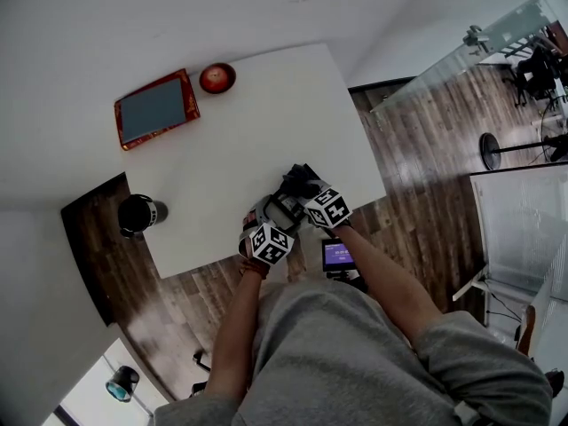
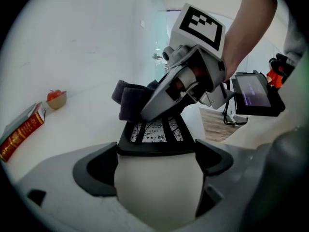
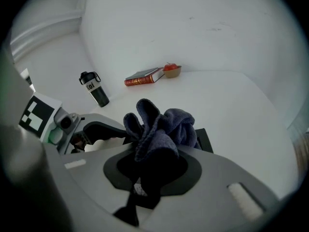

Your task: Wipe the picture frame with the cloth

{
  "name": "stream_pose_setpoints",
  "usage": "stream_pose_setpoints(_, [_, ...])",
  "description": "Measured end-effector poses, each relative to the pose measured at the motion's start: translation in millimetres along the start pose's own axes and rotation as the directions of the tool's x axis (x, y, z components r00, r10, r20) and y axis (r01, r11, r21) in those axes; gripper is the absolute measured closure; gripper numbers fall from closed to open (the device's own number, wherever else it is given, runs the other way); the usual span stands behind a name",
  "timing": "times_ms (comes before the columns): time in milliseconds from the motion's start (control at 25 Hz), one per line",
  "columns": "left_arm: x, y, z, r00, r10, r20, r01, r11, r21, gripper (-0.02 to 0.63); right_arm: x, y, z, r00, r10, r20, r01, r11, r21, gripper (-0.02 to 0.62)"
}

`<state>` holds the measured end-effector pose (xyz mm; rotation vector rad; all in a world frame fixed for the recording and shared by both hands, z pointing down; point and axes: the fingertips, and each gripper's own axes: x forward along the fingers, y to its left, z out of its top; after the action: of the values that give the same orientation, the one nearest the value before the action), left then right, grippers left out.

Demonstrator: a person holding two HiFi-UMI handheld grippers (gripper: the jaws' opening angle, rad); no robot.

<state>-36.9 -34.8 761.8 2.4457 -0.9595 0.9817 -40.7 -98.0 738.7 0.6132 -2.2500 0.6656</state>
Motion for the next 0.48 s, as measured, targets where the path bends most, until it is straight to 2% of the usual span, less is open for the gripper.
stream_pose_setpoints(160, [1.1, 1.0, -0.9, 1.000, 0.001, -0.002, -0.001, 1.000, 0.001, 0.112, 5.3, 12.1, -1.6, 0.999, 0.034, -0.020, -0.034, 0.999, 0.010, 0.520])
stream_pose_setpoints(400, [1.3, 0.8, -0.2, 1.000, 0.000, 0.000, 0.000, 1.000, 0.002, 0.112, 12.3, 40.3, -4.8, 0.985, 0.155, -0.074, -0.150, 0.986, 0.070, 0.520])
stream_pose_setpoints(480, [0.4, 0.6, -1.2, 1.000, 0.001, -0.001, -0.001, 1.000, 0.001, 0.112, 15.0, 50.8, -5.7, 0.981, 0.176, -0.083, -0.171, 0.983, 0.064, 0.518])
